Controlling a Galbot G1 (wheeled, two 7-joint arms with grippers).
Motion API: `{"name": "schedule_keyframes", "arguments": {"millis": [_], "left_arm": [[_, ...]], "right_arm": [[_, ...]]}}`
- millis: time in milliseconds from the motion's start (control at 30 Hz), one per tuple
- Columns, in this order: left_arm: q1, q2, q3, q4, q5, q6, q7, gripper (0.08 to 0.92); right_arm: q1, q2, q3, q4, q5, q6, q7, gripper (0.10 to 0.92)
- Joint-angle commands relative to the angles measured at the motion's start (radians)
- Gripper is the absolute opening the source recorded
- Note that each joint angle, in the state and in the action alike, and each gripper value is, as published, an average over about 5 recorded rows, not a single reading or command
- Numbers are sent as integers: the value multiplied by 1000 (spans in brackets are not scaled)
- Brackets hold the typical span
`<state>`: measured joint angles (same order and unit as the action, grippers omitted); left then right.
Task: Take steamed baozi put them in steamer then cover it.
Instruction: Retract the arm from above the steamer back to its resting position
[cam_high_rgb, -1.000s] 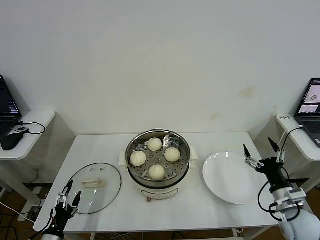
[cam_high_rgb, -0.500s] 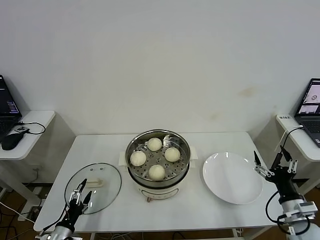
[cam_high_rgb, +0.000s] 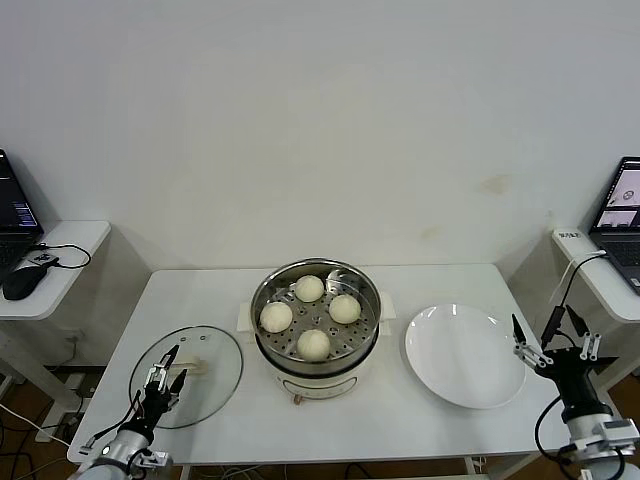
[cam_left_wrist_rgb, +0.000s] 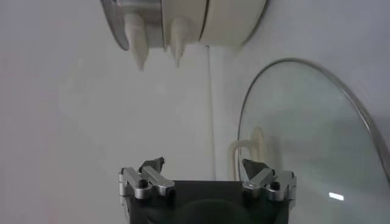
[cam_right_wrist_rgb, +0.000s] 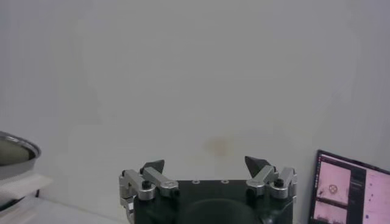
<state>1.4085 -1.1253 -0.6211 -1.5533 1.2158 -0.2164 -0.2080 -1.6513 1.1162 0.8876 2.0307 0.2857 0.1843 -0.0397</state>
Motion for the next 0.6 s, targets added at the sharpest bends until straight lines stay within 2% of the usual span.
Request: {"name": "schedule_keyframes", "arguments": {"millis": [33,600], "left_arm": [[-101,13,21,83,2,0,9,823],[-172,8,39,162,-18,12,25,810]], "right_arm": [[-17,10,6,3,-2,3,-2,823],[-16,22,-3,-12,-7,4,-10,823]]}}
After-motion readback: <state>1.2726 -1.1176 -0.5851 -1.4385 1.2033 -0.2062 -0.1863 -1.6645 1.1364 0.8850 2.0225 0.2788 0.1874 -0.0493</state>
